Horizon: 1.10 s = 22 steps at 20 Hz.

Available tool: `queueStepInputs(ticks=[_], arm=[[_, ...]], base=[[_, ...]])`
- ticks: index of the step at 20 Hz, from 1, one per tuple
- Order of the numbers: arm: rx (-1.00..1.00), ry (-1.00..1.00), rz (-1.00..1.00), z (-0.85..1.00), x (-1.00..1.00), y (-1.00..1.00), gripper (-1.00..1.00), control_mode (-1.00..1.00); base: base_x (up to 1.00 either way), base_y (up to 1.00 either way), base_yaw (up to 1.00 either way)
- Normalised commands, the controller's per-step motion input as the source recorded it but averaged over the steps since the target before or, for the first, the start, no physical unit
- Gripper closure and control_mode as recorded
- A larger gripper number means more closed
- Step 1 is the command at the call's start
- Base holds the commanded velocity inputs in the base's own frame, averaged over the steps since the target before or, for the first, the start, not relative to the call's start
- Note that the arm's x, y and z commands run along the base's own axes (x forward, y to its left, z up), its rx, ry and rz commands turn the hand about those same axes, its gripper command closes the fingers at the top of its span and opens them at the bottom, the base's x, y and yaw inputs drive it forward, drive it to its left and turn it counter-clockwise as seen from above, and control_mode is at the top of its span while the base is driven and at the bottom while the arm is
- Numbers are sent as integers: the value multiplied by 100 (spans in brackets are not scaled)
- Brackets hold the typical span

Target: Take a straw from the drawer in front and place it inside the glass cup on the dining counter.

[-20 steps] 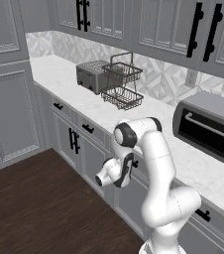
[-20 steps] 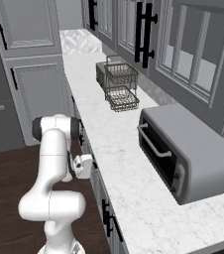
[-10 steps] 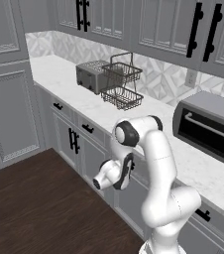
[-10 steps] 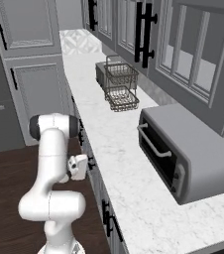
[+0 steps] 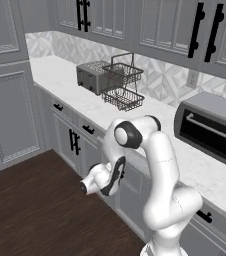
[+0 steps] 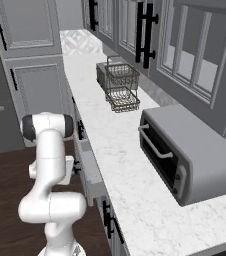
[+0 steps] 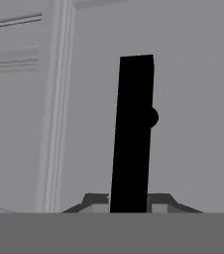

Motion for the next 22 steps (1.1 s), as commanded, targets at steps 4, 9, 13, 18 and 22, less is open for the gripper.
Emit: queueStepInputs(ticks=[4, 9, 13, 18, 22], arm=[[0, 12, 1, 0, -36, 100, 100, -100], [0, 7, 3, 0, -45, 100, 100, -100], [0, 3, 4, 0, -51, 100, 100, -100], [0, 2, 4, 3, -42, 100, -100, -100], [9, 3, 1, 23, -16, 66, -100, -100]], base=[[0, 0, 0], [0, 0, 0], [0, 0, 0], [0, 0, 0], [0, 0, 0]])
